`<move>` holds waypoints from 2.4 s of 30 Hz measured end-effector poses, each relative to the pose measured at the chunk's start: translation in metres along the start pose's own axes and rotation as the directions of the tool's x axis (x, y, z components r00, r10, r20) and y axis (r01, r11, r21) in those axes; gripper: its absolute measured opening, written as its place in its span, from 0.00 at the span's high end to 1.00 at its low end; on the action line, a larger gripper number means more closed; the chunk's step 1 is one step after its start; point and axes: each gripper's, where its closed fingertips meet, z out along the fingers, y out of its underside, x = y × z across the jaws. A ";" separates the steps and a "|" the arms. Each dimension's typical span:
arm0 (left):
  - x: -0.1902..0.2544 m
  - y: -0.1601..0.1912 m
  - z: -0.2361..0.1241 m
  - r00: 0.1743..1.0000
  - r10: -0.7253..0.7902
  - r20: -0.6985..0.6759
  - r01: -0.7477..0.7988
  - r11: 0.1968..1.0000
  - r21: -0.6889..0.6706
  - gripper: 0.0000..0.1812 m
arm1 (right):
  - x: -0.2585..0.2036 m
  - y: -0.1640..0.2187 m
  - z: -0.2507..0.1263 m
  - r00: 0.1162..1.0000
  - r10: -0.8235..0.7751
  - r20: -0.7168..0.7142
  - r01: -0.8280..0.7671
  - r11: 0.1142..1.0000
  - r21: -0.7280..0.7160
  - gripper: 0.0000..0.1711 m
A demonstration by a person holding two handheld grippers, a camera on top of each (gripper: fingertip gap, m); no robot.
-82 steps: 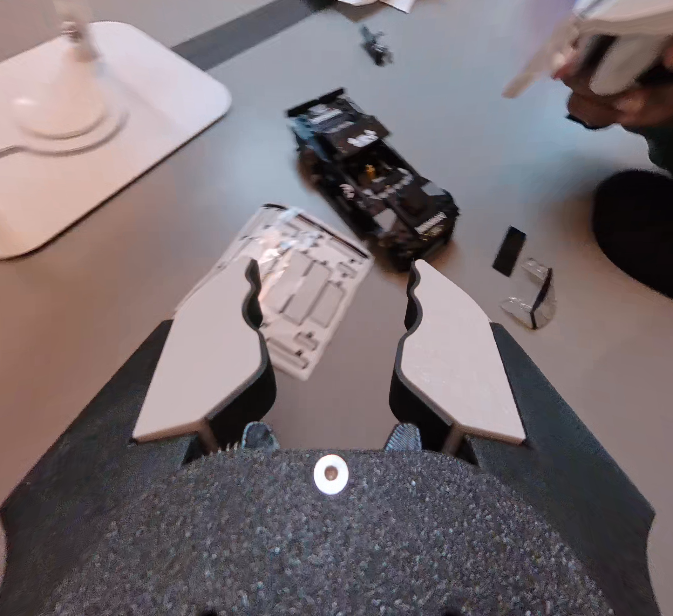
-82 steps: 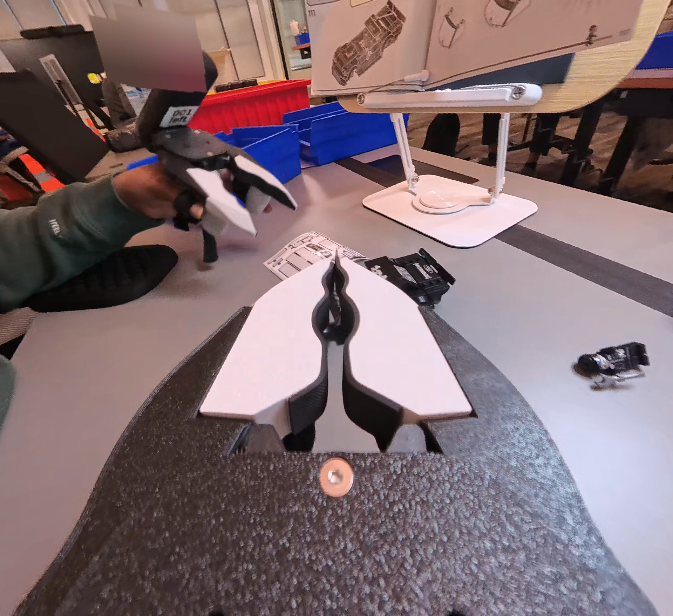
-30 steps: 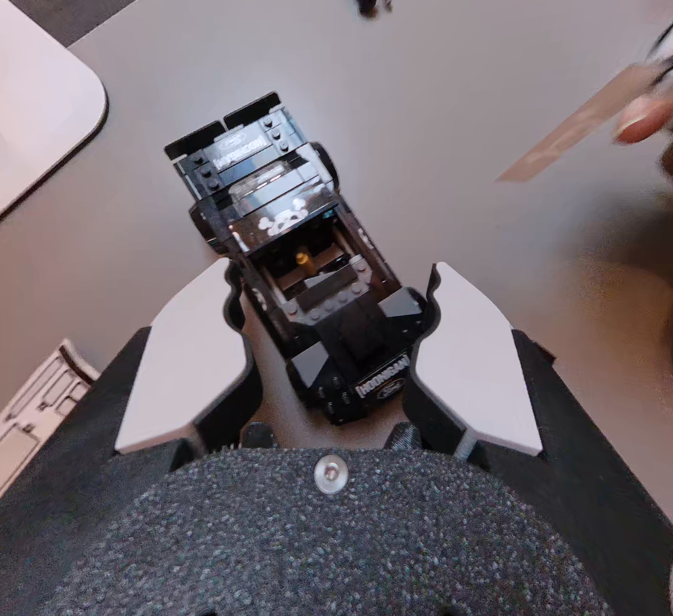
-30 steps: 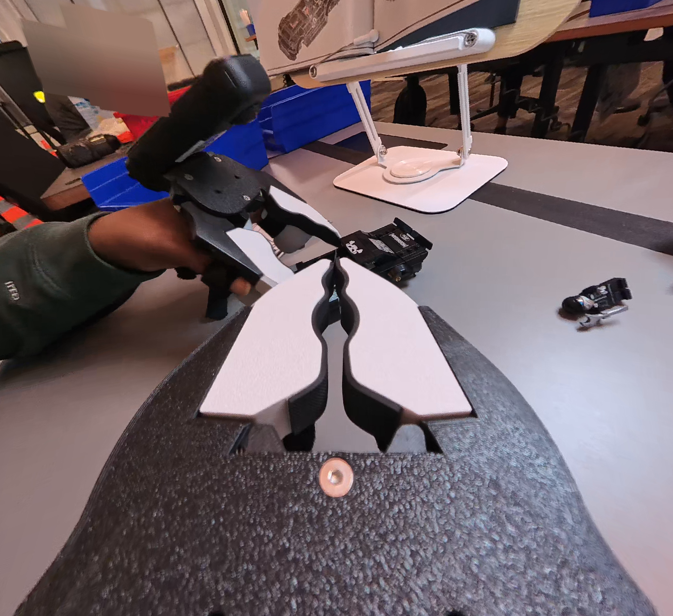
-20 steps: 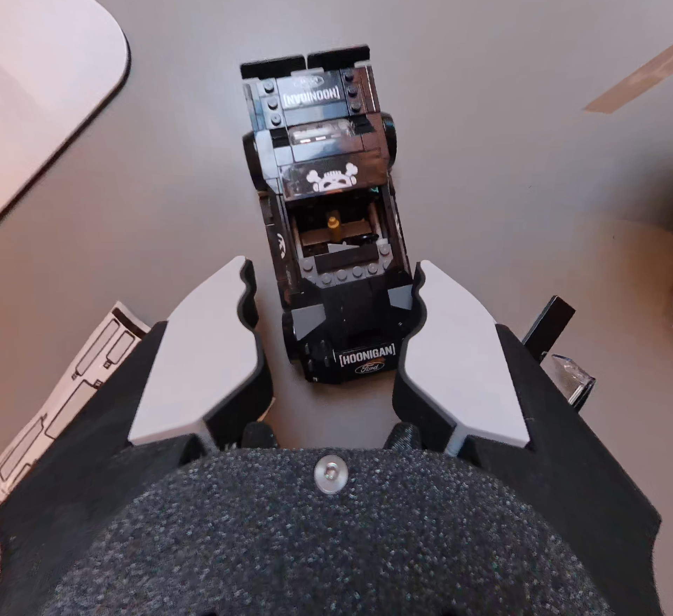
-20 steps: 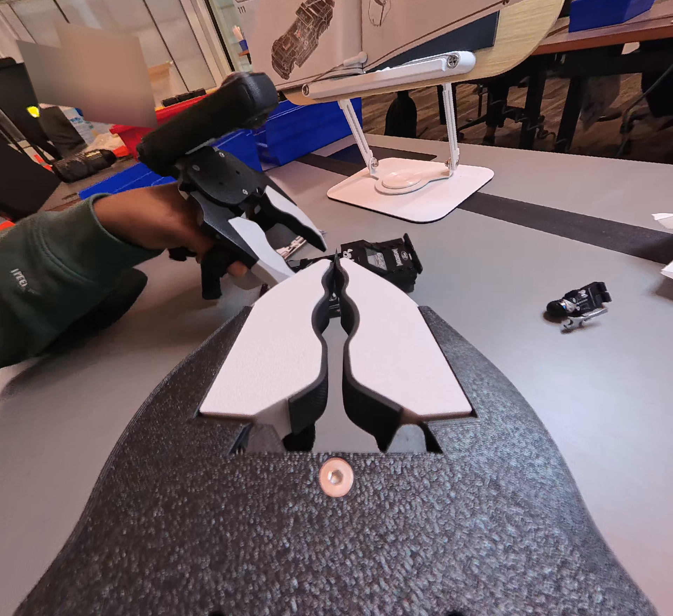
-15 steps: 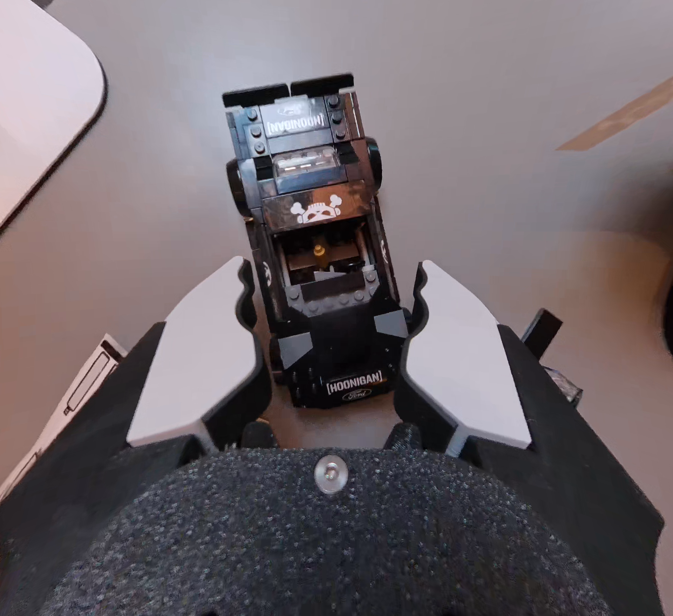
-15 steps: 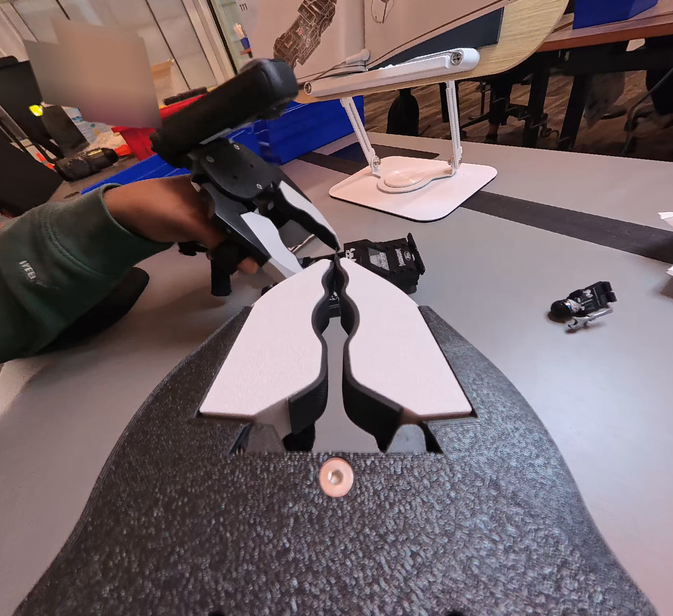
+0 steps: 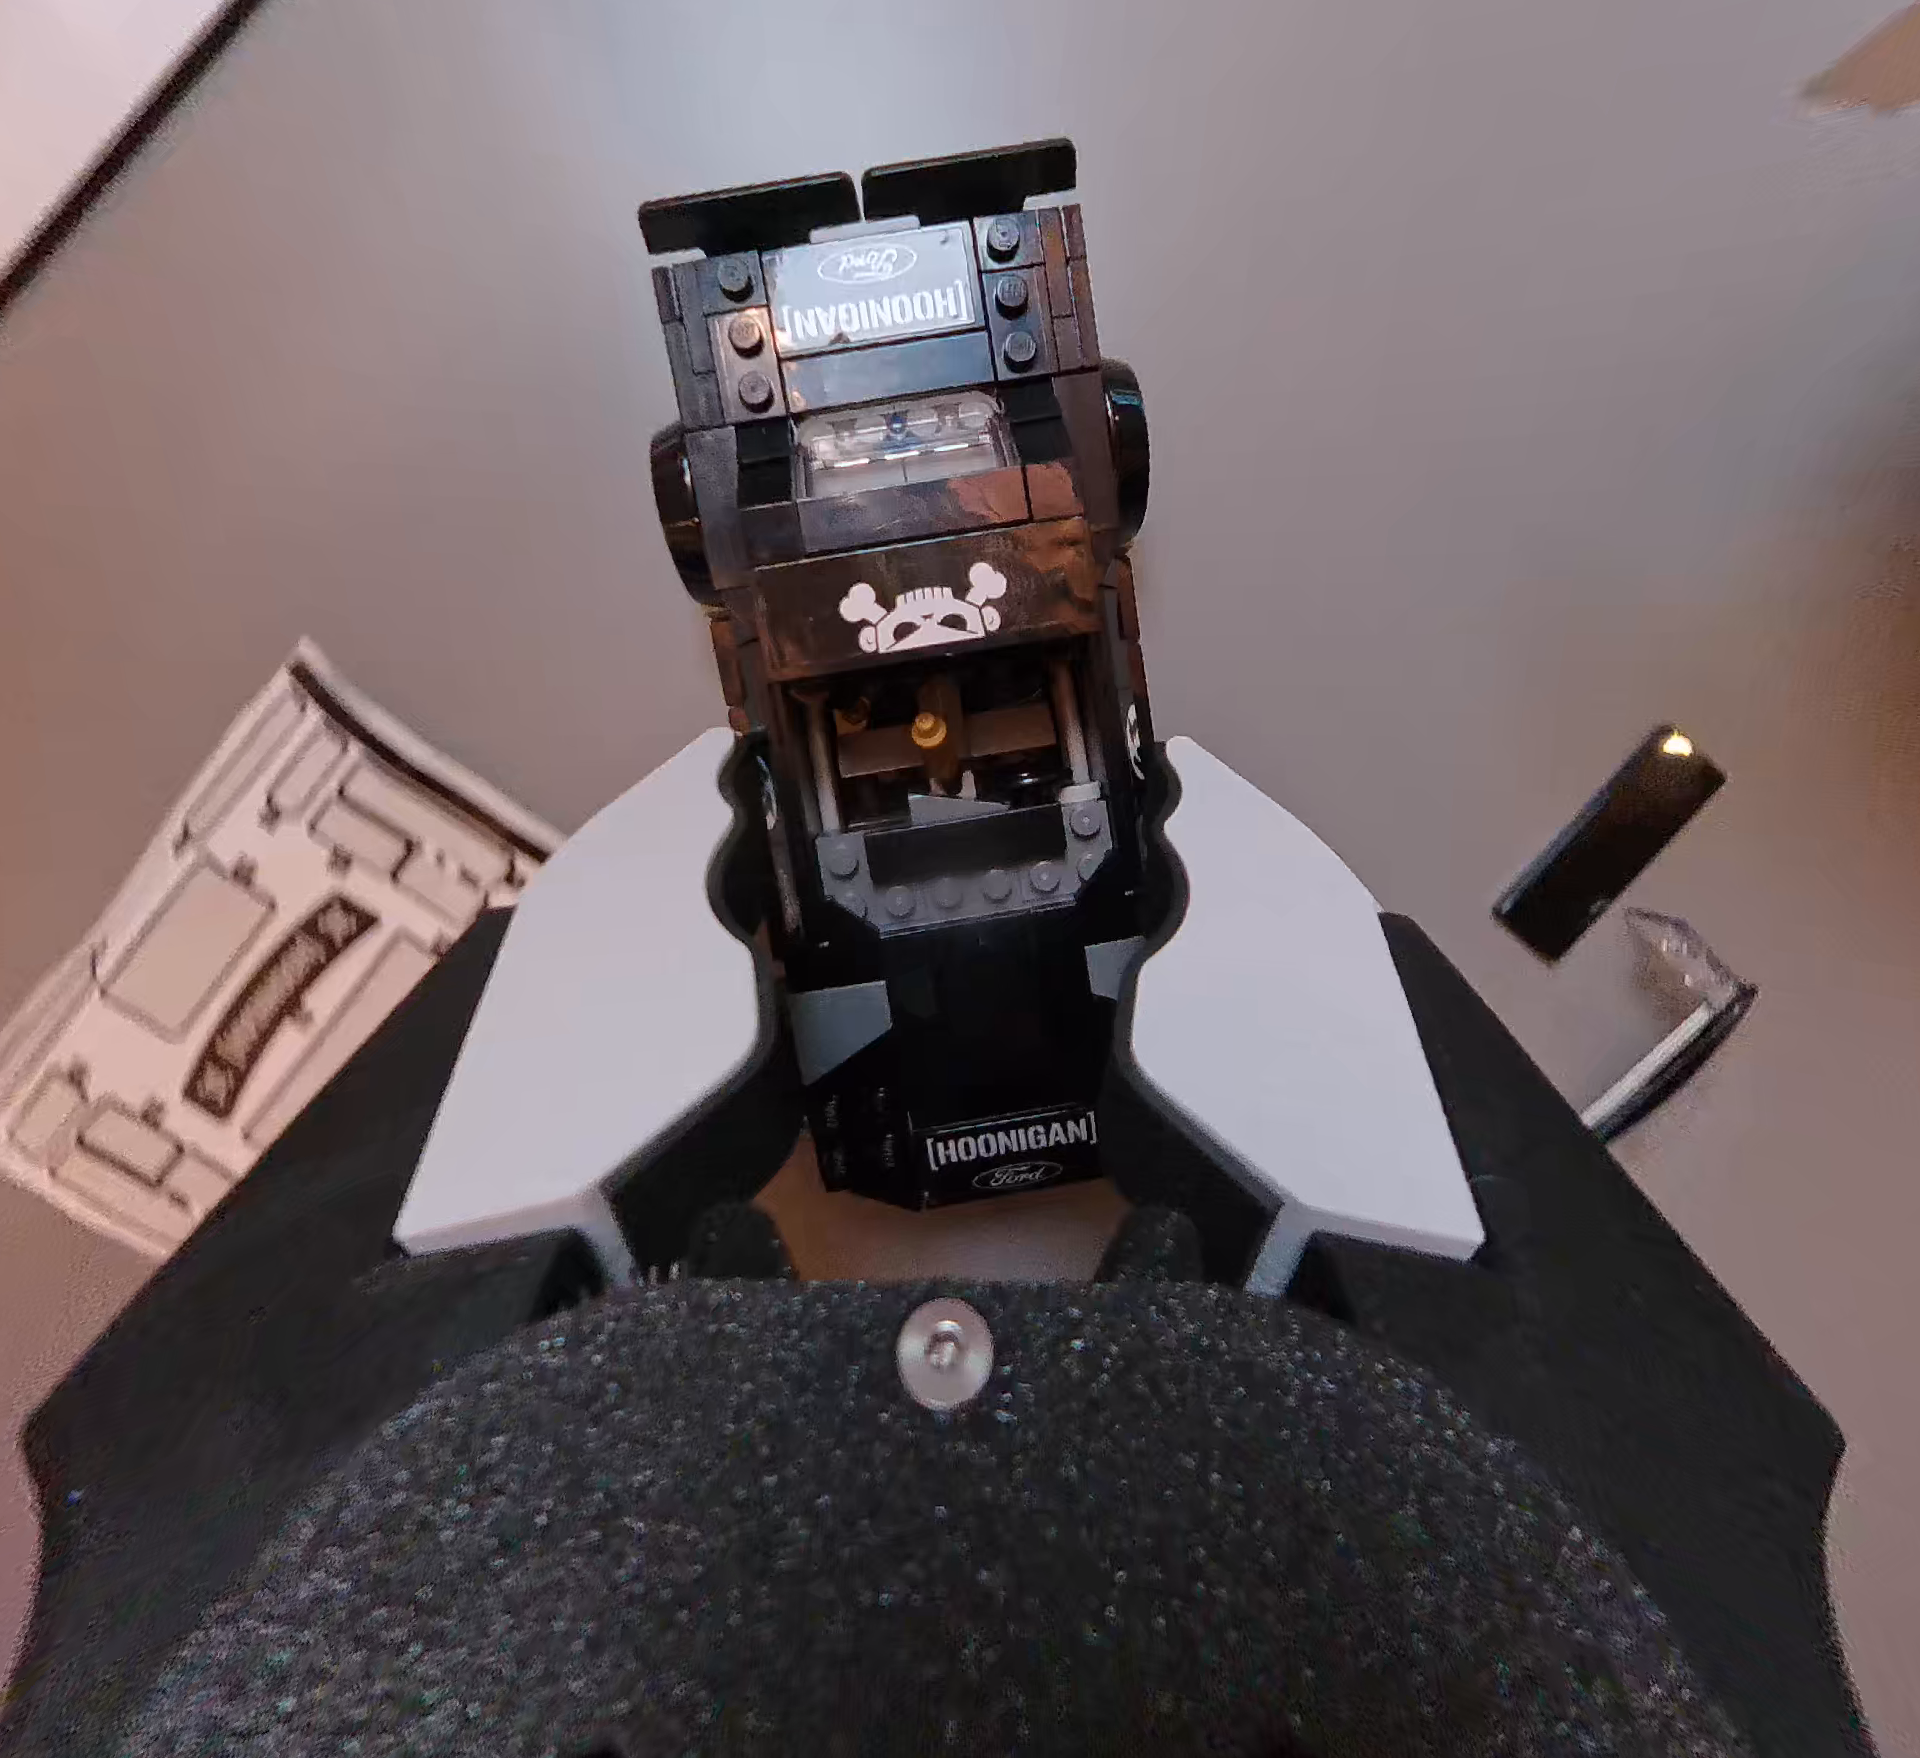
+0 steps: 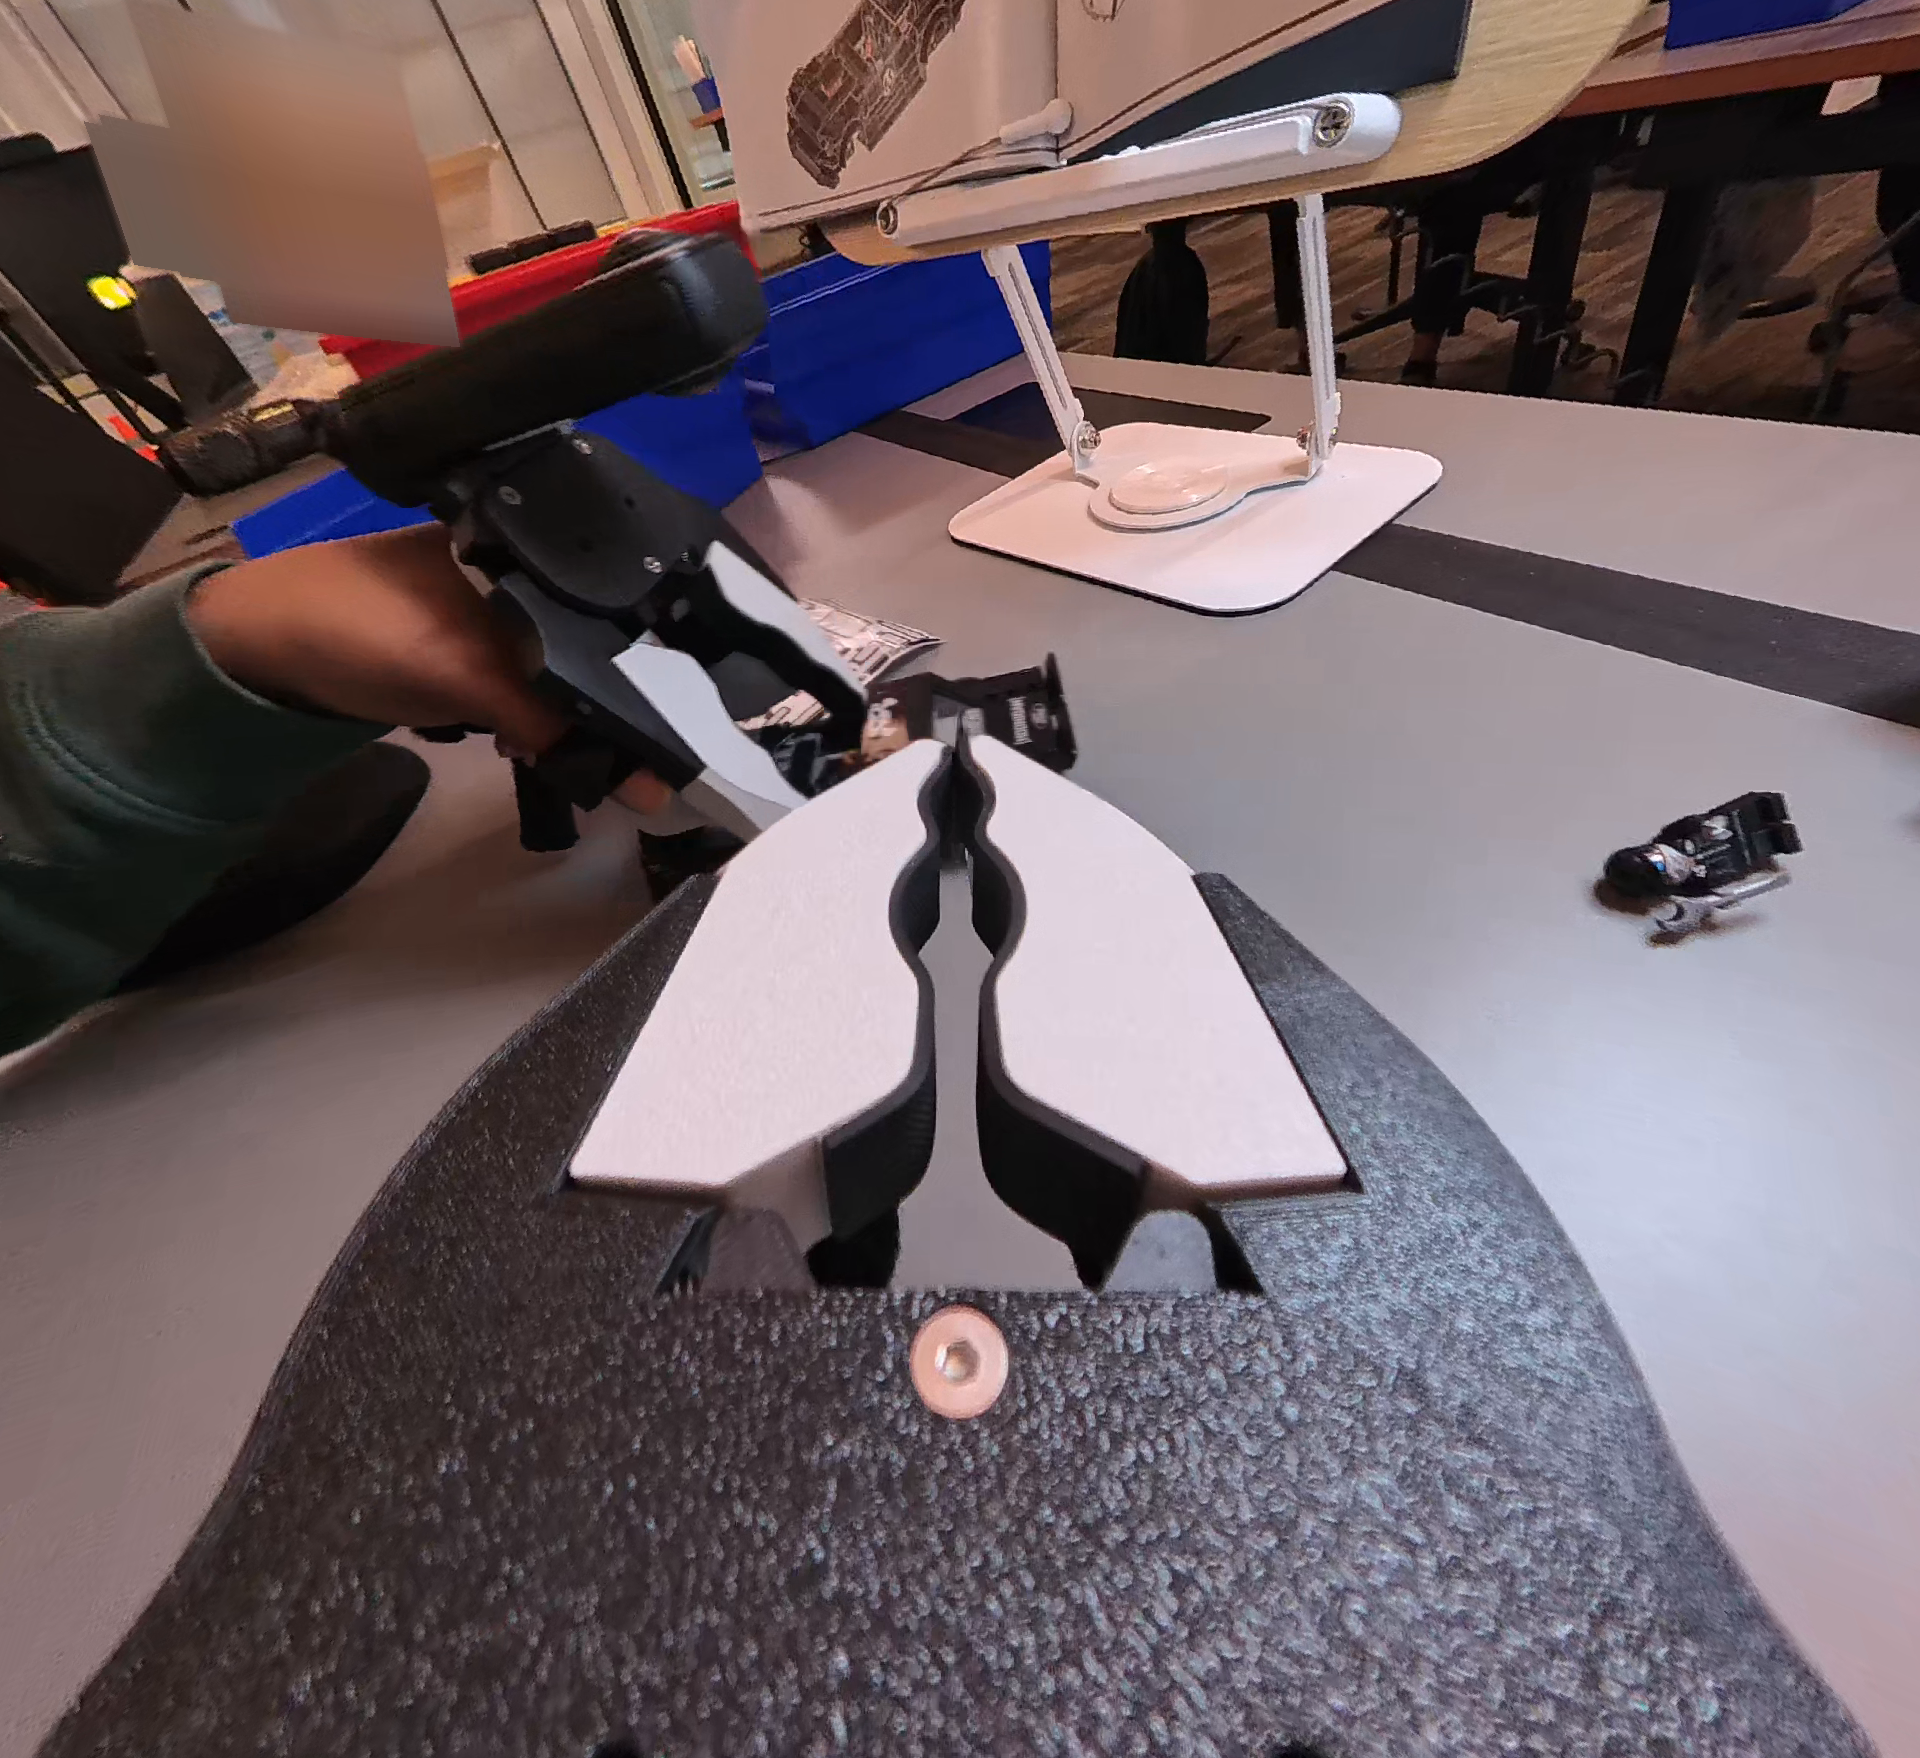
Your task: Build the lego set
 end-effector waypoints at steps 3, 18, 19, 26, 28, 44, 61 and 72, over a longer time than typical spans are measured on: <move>0.002 0.023 -0.012 0.998 -0.055 0.023 0.055 0.998 0.026 0.61 | -0.005 0.002 0.002 1.000 -0.004 0.016 0.004 1.000 -0.005 1.00; 0.023 0.050 -0.035 0.999 -0.047 -0.008 0.048 0.998 0.045 0.59 | -0.015 0.008 0.008 0.999 -0.025 0.042 0.026 0.999 -0.029 1.00; 0.025 0.050 -0.036 0.999 -0.046 -0.011 0.047 0.998 0.046 0.59 | -0.016 0.009 0.008 0.999 -0.028 0.042 0.029 0.999 -0.030 1.00; 0.033 0.042 -0.050 0.997 -0.023 -0.070 0.033 0.990 0.134 0.59 | -0.020 0.008 0.008 0.998 -0.041 0.053 0.042 0.999 -0.021 1.00; 0.036 0.032 -0.066 0.993 0.001 -0.116 0.026 0.973 0.228 0.60 | -0.024 0.006 0.008 0.996 -0.049 0.071 0.050 0.999 -0.011 1.00; 0.037 -0.003 -0.146 0.739 0.355 -0.573 0.252 0.642 0.724 0.98 | -0.083 0.001 0.021 0.830 -0.558 -0.012 0.558 0.830 0.006 1.00; 0.006 0.006 -0.140 0.826 0.242 -0.510 0.307 0.566 0.765 1.00 | -0.088 0.010 0.045 0.697 -0.694 -0.181 0.691 0.717 -0.092 1.00; 0.040 0.009 -0.129 0.787 0.255 -0.562 0.307 0.628 0.715 1.00 | -0.091 0.018 0.046 0.568 -0.800 -0.192 0.788 0.596 -0.152 1.00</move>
